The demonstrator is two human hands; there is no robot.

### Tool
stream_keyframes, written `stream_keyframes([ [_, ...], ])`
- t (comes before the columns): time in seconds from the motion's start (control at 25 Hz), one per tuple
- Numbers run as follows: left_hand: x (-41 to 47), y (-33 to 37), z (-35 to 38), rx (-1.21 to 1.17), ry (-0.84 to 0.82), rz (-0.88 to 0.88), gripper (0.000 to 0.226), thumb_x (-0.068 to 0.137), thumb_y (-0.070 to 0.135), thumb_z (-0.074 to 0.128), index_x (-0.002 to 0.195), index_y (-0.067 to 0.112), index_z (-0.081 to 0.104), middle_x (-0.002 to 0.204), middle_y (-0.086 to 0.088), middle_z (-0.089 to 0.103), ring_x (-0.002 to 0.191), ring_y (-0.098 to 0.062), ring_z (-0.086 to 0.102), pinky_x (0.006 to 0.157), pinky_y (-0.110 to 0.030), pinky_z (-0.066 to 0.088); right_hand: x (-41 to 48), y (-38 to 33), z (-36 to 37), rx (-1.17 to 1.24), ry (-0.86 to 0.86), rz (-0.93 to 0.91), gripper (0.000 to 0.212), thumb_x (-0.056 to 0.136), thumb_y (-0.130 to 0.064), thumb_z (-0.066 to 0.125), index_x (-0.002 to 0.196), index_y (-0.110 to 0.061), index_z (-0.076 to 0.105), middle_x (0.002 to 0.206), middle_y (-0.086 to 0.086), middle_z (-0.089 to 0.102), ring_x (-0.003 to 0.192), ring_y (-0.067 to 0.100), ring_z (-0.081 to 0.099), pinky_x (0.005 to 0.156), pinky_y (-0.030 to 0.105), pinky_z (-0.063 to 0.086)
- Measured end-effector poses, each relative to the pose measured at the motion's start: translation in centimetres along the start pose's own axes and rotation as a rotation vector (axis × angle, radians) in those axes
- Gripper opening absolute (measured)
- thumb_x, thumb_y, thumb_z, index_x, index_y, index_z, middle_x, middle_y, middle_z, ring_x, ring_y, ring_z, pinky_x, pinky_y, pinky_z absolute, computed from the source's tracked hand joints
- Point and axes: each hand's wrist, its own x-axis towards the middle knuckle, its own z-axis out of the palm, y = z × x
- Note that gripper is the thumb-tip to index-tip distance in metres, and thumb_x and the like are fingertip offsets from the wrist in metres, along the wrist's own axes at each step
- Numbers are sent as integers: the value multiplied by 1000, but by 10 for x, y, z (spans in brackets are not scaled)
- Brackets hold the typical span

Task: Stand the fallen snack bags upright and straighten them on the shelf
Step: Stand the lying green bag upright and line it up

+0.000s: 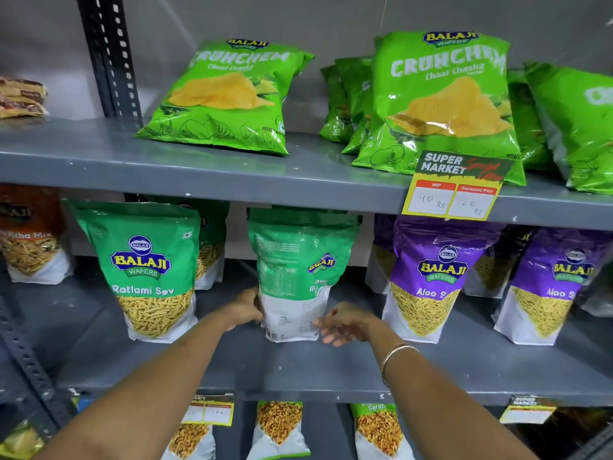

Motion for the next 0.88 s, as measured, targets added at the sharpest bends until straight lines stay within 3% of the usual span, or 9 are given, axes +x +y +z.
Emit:
stream_keyframes([
  [0.08, -2, 1, -5, 22, -13, -60, 57, 77, -14, 45, 130, 7, 46, 77, -2, 54, 65, -11, 46, 55, -20, 35, 3, -5, 6, 89, 47, -20, 21, 85, -25, 67, 72, -12, 58, 66, 3, 57, 41, 4, 57, 42, 17, 44],
  [0.24, -7, 4, -4, -46, -115, -95, 51, 87, -4, 48, 134, 15, 40, 100, -2, 63, 68, 1, 65, 59, -20, 42, 4, -11, 11, 178, 193, -62, 20, 86, -17, 65, 70, -13, 54, 76, 7, 60, 59, 13, 55, 52, 21, 41],
  [0.32, -7, 2, 1, 1, -83, -55, 55, 86, 2, 57, 137, 12, 40, 128, -9, 56, 99, -10, 59, 82, -30, 48, 0, -9, 9, 182, 142, -75, 11, 84, -14, 66, 95, -12, 62, 95, 5, 59, 81, 16, 57, 66, 28, 44],
  [0.44, -6, 2, 12, 24, -24, 24, 82, 76, 8, 71, 145, 15, 27, 153, -7, 30, 137, -20, 33, 112, -31, 31, -6, -6, 10, 72, -83, -141, 54, 78, -19, 74, 124, -28, 48, 104, -17, 57, 99, 6, 54, 76, 27, 46],
  [0.52, -6, 7, 20, -23, -69, 53, 93, 74, 5, 73, 148, 18, 17, 156, -3, 26, 138, -15, 28, 107, -24, 28, -6, -7, 19, 21, -82, -222, 66, 71, -16, 80, 126, -25, 45, 113, -16, 61, 108, 7, 56, 86, 30, 49],
  [0.6, -3, 11, 26, -48, -112, 60, 99, 74, 4, 74, 149, 18, 12, 156, -4, 26, 138, -15, 28, 105, -19, 25, -1, -6, 29, 10, 39, -296, 95, 62, -12, 86, 140, -17, 33, 137, 4, 51, 130, 22, 45, 108, 43, 41],
  [0.68, 0, 12, 26, -45, -94, 32, 110, 70, 9, 77, 151, 21, 3, 157, -6, 25, 145, -22, 18, 119, -31, 17, -1, -7, 32, 18, 98, -326, 110, 59, -13, 88, 146, -16, 20, 147, 7, 37, 138, 24, 34, 115, 46, 33],
  [0.76, 4, 11, 22, 35, -65, -4, 113, 68, 13, 79, 151, 24, 4, 155, -9, 26, 146, -28, 16, 121, -44, 18, -4, -6, 27, 28, 95, -314, 108, 62, -14, 86, 145, -11, 16, 146, 4, 32, 137, 21, 35, 114, 38, 34],
  [0.88, 5, 10, 17, 44, -21, -10, 92, 68, 4, 75, 145, 19, 27, 149, -11, 34, 137, -25, 32, 116, -36, 28, -4, -1, 18, 25, 78, -290, 93, 69, -11, 81, 138, -5, 20, 142, 8, 35, 133, 21, 40, 107, 28, 38],
])
